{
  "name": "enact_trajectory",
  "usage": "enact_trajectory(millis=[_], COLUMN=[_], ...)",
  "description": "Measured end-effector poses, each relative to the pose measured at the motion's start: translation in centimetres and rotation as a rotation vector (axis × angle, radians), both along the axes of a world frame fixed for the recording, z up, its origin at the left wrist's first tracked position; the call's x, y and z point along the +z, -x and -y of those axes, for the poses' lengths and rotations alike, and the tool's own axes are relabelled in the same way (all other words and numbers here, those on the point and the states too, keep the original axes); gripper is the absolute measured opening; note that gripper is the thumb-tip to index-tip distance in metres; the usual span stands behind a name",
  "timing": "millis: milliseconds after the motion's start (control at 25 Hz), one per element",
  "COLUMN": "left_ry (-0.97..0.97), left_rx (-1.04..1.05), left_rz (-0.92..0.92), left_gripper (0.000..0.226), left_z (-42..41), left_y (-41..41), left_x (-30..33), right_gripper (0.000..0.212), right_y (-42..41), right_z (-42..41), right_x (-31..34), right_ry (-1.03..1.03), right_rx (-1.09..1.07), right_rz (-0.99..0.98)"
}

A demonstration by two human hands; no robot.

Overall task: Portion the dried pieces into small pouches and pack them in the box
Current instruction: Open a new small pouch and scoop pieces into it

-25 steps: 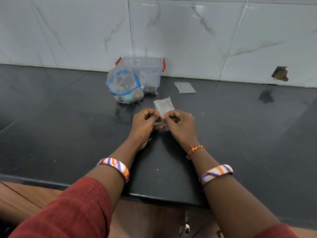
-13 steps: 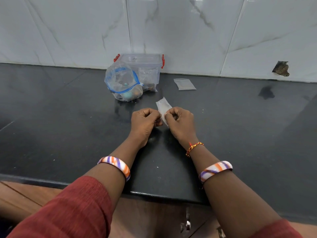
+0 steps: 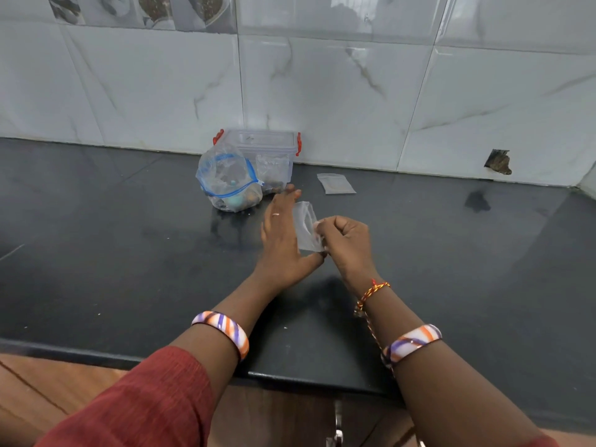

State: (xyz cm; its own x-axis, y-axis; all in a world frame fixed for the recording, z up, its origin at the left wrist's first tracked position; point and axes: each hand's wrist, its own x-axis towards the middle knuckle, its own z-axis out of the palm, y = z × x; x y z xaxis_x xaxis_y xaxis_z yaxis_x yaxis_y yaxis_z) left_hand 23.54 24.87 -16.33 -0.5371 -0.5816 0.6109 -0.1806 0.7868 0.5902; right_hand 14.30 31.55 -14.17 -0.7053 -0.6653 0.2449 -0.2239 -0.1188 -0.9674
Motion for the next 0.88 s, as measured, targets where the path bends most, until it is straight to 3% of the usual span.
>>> enact_trajectory(millis=[160,240,320,400,560,800,880], left_ry=[-0.008,-0.179,-0.329,-0.368,-0.103,0.196,0.277], left_rx=[-0.01,-0.114,-0.251,-0.299,-0.21,-0.128,-0.088], left_rz=[0.171,0.278,0.267,0.264,0.466,0.593,0.636], left_gripper=[0.085,0.075,0.066,0.06,0.073,0.04,0.041], left_z=[-0.4,0.0,0.1,-0.1,0.3,1.8,2.3], left_y=[-0.6,-1.1,-1.9,-2.6,-3.9,-4.9,-5.2], left_x=[4.0,5.9,7.2,8.1,9.0,9.4,9.8], right_gripper=[0.019,0.03,0.032,0.023,0.016,0.025,0.011], right_y=[0.1,0.3,0.2,0.0,-0.6,-2.9,-3.4], right_z=[-1.6,-2.5,-3.1,-3.1,-3.1,-1.6,-0.9], right_x=[2.9,3.9,4.6,5.2,6.5,8.6,8.9], right_ry=[0.01,0.02,-0.067,-0.196,-0.297,-0.534,-0.586], right_rx=[0.024,0.043,0.156,0.261,0.342,0.486,0.474], right_rz=[-0.166,-0.46,-0.829,-0.981,-1.035,-1.253,-1.317])
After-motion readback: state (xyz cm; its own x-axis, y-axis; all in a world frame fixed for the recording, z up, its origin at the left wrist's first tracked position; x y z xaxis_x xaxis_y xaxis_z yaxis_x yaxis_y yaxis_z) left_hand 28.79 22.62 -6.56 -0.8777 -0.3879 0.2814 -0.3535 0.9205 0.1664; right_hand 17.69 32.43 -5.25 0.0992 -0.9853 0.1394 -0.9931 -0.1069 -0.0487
